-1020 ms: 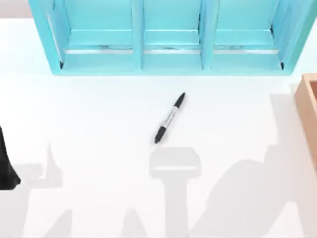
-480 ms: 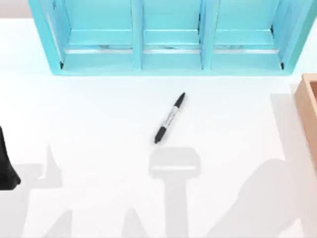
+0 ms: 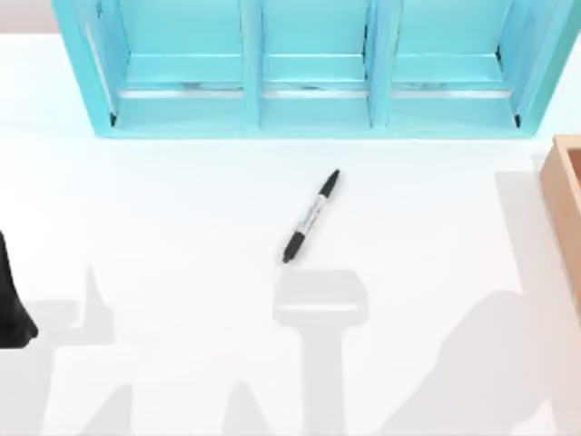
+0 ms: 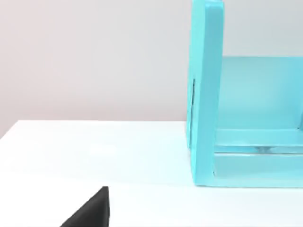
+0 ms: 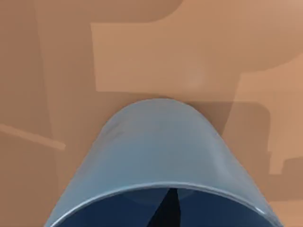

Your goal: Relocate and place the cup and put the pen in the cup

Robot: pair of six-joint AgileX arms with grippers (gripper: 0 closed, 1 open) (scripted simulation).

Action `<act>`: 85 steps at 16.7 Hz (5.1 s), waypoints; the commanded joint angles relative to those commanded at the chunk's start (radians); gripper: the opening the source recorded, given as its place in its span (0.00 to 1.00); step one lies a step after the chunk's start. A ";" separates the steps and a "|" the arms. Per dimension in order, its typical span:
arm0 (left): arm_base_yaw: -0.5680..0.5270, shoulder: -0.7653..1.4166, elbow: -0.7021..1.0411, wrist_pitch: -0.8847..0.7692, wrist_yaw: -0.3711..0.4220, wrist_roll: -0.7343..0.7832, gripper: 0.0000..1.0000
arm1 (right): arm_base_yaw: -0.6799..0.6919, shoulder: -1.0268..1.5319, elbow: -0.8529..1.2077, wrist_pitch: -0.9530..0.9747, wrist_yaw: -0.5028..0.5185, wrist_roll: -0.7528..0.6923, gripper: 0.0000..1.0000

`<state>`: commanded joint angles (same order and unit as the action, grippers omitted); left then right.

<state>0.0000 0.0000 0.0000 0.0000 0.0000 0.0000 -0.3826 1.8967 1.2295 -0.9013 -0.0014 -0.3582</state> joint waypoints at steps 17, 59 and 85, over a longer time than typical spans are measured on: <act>0.000 0.000 0.000 0.000 0.000 0.000 1.00 | 0.033 -0.009 0.035 -0.038 0.000 0.033 0.00; 0.000 0.000 0.000 0.000 0.000 0.000 1.00 | 0.723 0.297 0.517 -0.146 -0.028 0.720 0.00; 0.000 0.000 0.000 0.000 0.000 0.000 1.00 | 0.720 0.303 0.532 -0.160 -0.028 0.720 1.00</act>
<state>0.0000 0.0000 0.0000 0.0000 0.0000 0.0000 0.3375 2.2000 1.7615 -1.0614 -0.0290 0.3622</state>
